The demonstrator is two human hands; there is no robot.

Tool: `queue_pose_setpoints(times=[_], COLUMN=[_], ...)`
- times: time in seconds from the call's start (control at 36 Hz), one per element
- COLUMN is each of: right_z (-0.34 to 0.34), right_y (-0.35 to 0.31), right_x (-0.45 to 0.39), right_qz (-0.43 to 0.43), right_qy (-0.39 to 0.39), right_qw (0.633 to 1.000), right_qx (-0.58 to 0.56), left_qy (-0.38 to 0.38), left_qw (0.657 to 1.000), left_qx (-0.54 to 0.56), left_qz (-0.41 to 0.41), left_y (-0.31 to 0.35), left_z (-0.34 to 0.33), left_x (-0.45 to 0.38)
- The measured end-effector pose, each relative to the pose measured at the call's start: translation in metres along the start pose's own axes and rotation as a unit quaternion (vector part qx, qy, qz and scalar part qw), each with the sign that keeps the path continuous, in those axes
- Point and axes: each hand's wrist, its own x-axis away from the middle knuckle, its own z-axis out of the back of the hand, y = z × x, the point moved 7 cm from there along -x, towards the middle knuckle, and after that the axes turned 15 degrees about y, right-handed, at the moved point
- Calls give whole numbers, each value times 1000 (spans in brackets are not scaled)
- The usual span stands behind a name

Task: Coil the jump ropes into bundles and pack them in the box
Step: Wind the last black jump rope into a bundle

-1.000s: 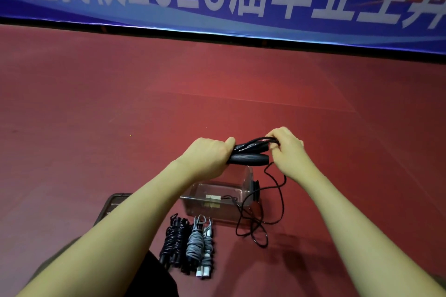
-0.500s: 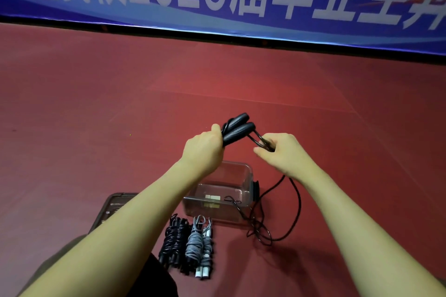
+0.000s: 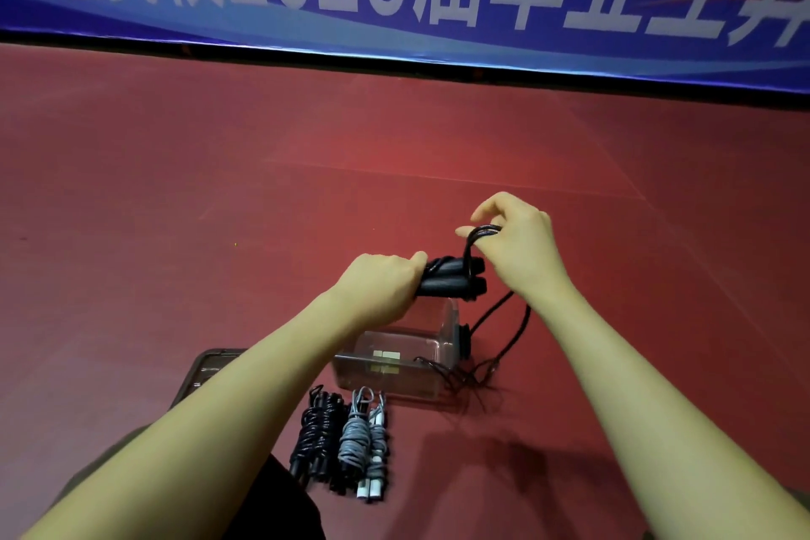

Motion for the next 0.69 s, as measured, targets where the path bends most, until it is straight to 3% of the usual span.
queue_pose_setpoints(times=[0.11, 0.25, 0.33, 0.47, 0.58, 0.69], right_z=[-3, -3, -10, -16, -22, -23], right_y=[11, 28, 28, 24, 17, 11], right_x=[-4, 0, 6, 9, 17, 23], right_qz=[-58, -112, -113, -145, -101, -91], right_qy=[-38, -83, -102, -121, -160, -186], right_qw=[997, 990, 988, 977, 980, 976], right_qx=[16, 8, -13, -98, -63, -68], left_qy=[28, 196, 232, 268, 152, 124], left_qw=[997, 962, 954, 951, 975, 964], left_qx=[27, 131, 122, 142, 134, 149], left_qz=[-68, -135, -148, -55, 95, 183], left_y=[12, 16, 18, 17, 8, -1], left_z=[6, 31, 39, 54, 48, 41], left_x=[0, 2, 2, -2, -10, -11])
